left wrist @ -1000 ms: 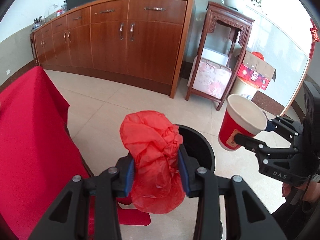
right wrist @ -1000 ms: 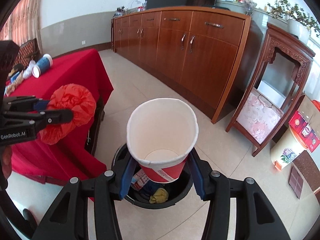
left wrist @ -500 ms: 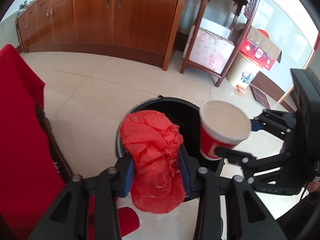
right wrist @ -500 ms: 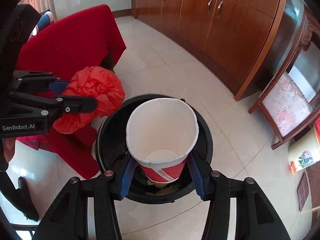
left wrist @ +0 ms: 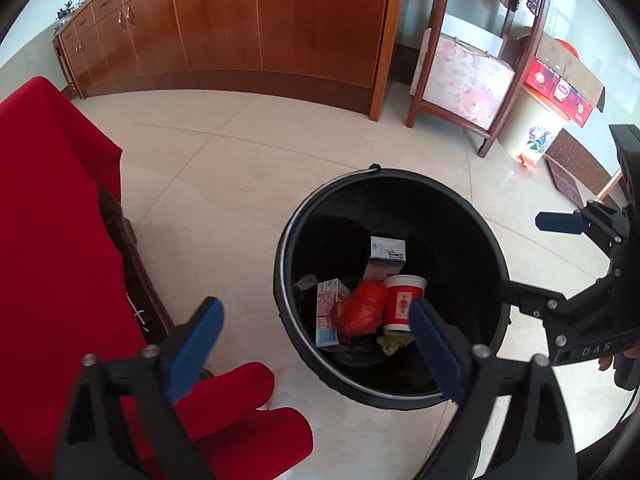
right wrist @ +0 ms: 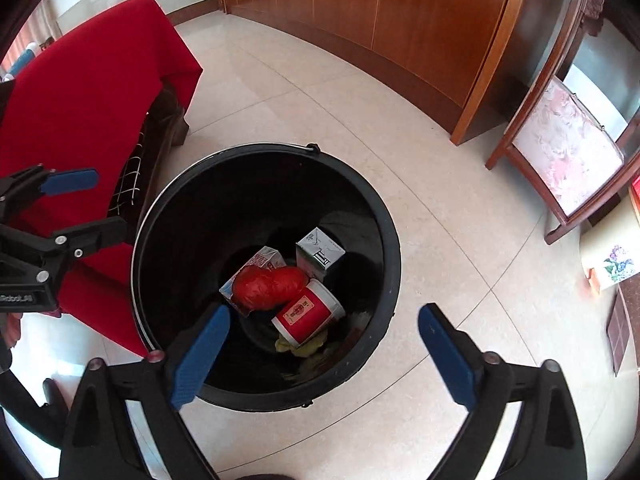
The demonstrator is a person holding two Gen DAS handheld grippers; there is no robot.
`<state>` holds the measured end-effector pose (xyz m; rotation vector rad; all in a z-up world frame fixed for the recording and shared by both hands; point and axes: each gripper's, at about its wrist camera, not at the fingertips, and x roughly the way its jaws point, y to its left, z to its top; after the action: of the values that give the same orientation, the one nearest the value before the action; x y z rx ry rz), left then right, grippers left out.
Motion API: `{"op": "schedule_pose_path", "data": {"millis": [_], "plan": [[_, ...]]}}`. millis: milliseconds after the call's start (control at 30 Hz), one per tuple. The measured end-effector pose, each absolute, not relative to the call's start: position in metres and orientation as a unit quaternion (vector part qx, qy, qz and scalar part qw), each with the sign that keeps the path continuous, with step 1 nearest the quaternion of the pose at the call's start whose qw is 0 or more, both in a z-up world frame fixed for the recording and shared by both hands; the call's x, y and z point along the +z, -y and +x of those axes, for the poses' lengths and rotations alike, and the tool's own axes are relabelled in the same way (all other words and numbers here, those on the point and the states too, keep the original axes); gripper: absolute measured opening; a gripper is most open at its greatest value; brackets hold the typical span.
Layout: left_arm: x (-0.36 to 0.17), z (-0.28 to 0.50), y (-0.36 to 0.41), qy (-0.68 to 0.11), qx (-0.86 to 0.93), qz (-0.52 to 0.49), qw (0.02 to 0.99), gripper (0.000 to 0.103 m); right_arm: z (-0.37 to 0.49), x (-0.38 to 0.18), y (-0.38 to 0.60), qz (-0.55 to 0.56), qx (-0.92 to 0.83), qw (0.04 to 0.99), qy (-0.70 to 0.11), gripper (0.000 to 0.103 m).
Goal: Collect trash
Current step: 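Return both tools from the bin to the table toward the remaining items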
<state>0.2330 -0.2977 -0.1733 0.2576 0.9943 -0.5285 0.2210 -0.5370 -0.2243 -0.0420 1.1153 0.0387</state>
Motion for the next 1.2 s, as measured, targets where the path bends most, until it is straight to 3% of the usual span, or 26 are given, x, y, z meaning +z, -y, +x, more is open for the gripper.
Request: {"op": "schedule_pose_path", "data": {"millis": [67,367,700,1200], "plan": [[-0.174,0.24,0.297,-0.469,-0.25,0.122,0.838,0.097,0.218,-0.223,0.533,-0.024,0.015,0.847,-0.531,0.103],[-0.168,0.237,0.301,-0.461,-0.248,0.137,0.841,0.103,0.215,-0.218,0.538,-0.013,0.0,0.856,-0.517,0.103],[-0.149,0.226,0.297,-0.445,-0.251,0.146,0.847,0.103,0.204,-0.196,0.543,-0.001,-0.024,0.869,-0.494,0.103],[-0.084,0.192,0.271,-0.388,-0.245,0.128,0.879,0.103,0.167,-0.137,0.533,0.013,-0.071,0.903,-0.424,0.103]]}}
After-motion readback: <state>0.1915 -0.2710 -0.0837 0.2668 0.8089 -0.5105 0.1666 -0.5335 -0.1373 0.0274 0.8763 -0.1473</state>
